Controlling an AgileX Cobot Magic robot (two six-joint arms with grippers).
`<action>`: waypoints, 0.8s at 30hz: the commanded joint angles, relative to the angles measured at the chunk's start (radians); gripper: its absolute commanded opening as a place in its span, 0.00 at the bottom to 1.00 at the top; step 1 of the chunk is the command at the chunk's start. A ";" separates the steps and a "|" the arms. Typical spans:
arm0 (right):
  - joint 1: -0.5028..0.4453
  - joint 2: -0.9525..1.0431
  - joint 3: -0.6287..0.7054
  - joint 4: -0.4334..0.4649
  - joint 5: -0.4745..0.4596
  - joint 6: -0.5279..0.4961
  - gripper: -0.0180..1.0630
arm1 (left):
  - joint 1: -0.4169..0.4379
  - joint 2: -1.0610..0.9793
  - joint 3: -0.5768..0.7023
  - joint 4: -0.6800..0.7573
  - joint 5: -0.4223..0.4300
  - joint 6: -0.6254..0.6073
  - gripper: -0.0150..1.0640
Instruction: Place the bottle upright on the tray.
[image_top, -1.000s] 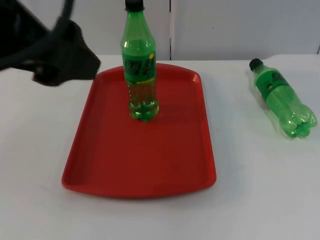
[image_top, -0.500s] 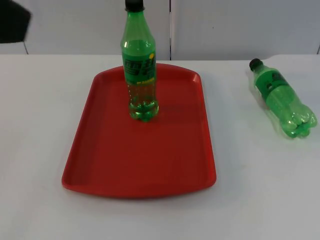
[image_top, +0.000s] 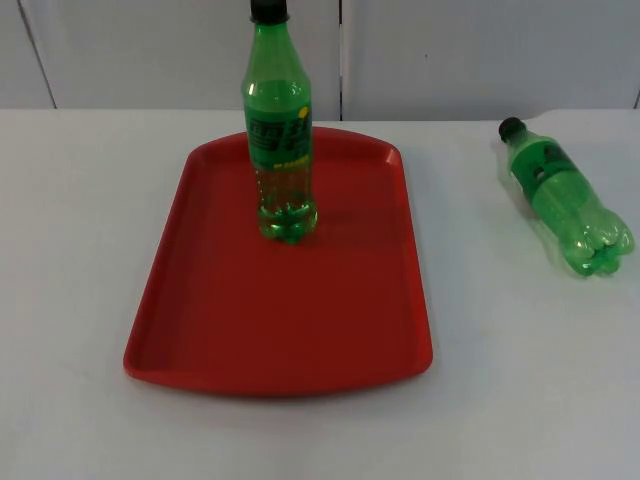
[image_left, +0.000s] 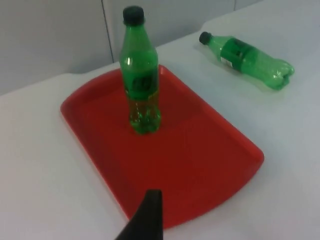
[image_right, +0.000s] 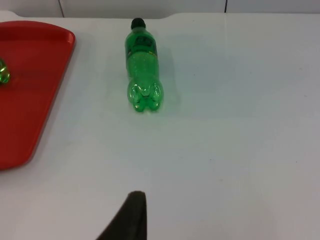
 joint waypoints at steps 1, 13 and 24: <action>-0.007 -0.004 0.001 -0.004 -0.005 0.002 0.99 | -0.005 -0.051 0.019 -0.011 0.056 -0.007 0.87; -0.007 -0.004 0.001 -0.004 -0.007 0.002 0.99 | -0.005 -0.264 0.086 0.116 0.162 -0.150 0.87; -0.007 -0.004 0.001 -0.006 -0.009 0.002 0.99 | -0.005 -0.311 0.099 0.127 0.215 -0.152 0.87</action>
